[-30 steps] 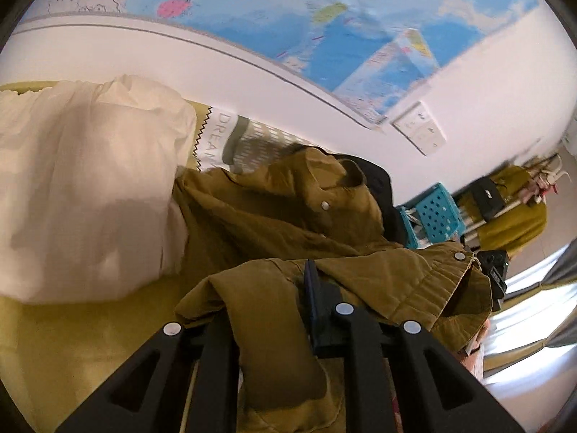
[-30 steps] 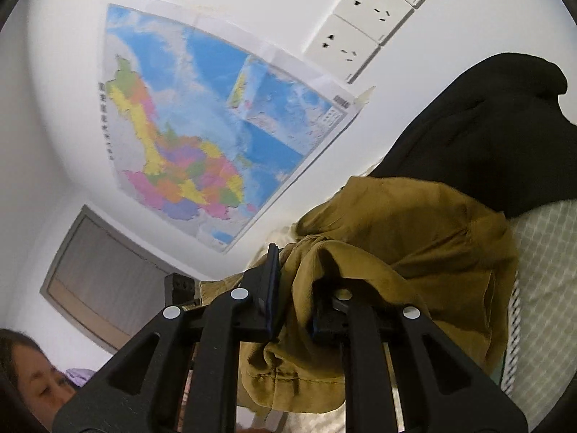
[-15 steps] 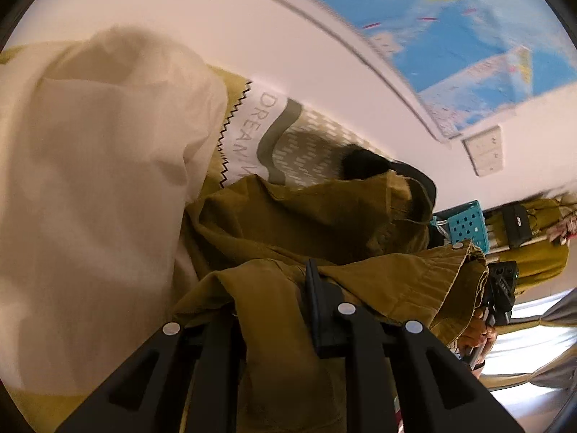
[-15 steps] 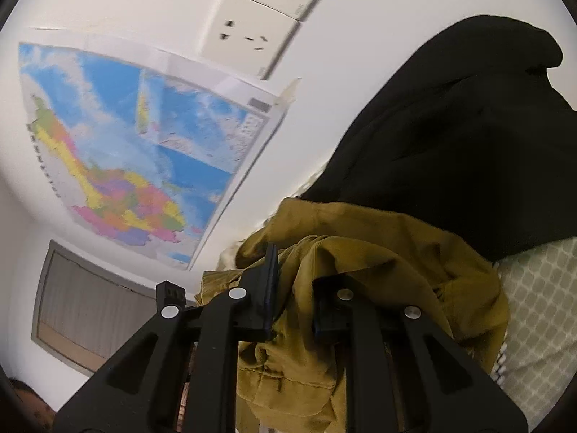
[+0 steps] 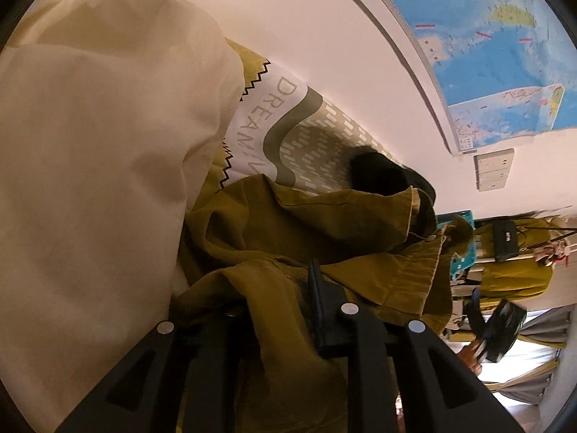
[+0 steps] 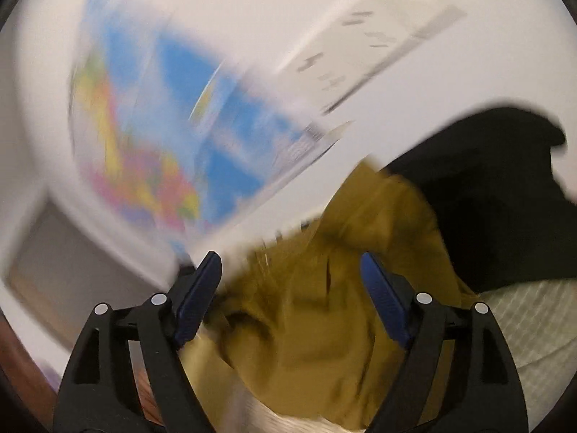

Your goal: Fold large clothes

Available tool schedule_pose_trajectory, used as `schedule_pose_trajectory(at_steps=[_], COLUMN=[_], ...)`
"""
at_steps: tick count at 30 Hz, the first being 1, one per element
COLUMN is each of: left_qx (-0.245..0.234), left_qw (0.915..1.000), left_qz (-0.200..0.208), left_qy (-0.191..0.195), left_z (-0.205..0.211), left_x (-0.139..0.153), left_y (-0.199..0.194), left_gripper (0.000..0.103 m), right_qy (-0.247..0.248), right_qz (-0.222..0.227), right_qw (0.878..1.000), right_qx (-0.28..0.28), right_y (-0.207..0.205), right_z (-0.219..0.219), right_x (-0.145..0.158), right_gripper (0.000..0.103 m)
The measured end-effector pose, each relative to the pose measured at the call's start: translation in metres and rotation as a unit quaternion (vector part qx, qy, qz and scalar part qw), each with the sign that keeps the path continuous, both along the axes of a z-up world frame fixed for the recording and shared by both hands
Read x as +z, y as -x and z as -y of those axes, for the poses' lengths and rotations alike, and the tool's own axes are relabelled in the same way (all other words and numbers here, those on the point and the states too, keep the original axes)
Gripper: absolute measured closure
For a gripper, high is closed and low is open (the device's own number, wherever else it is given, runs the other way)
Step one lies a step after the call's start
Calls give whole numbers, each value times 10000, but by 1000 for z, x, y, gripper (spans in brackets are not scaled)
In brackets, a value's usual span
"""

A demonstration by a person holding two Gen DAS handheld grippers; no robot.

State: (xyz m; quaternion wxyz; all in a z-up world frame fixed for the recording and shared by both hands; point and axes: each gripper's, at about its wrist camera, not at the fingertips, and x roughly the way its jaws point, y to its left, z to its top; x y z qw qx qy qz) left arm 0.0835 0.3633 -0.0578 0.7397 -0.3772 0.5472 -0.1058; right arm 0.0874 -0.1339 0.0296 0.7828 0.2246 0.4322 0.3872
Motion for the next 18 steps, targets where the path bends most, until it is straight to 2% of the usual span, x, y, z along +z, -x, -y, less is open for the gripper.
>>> schedule_pose_trajectory(at_steps=[2, 3, 4, 6, 7, 8, 9, 10, 11, 12, 14, 16, 17, 18], left_qx=[-23, 1, 38, 86, 69, 69, 86, 112, 165, 275, 366, 395, 231, 97], left_qw=[10000, 9999, 9999, 9996, 9994, 9989, 9981, 9969, 9940, 9903, 9802, 9677, 9610, 9579], left_qz=[52, 73, 97, 228, 326, 445, 561, 692, 963, 1258, 1887, 2467, 2755, 2867], left_qy=[36, 77, 111, 115, 98, 148, 234, 355, 500, 514, 474, 353, 121, -100], left_z=[0, -1, -1, 0, 2, 3, 3, 2, -1, -5, -10, -11, -4, 3], left_x=[1, 2, 2, 7, 12, 17, 23, 30, 43, 57, 84, 110, 122, 128], left_y=[1, 2, 2, 6, 10, 14, 19, 25, 34, 44, 64, 86, 96, 100], left_gripper=[83, 83, 82, 81, 79, 75, 72, 61, 46, 40, 30, 27, 27, 27], right_qy=[1003, 1217, 1656, 2226, 2634, 2737, 2771, 2775, 2723, 2690, 2393, 2259, 2227, 2269], right_qz=[528, 714, 917, 1213, 1359, 1273, 1121, 964, 905, 877, 654, 665, 742, 814], right_qw=[9926, 9886, 9788, 9625, 9496, 9478, 9485, 9508, 9538, 9554, 9662, 9702, 9707, 9693], right_qx=[424, 531, 783, 969, 1020, 1029, 1045, 982, 886, 844, 698, 565, 504, 490], right_y=[24, 30, 37, 41, 38, 32, 24, 13, 4, -2, -17, -23, -25, -26], right_z=[-40, -55, -82, -113, -131, -139, -145, -148, -148, -148, -142, -140, -140, -143], right_x=[-2, -5, -14, -29, -42, -54, -64, -74, -79, -82, -83, -78, -75, -73], right_gripper=[32, 35, 39, 47, 63, 79, 85, 92, 94, 96, 100, 100, 100, 100])
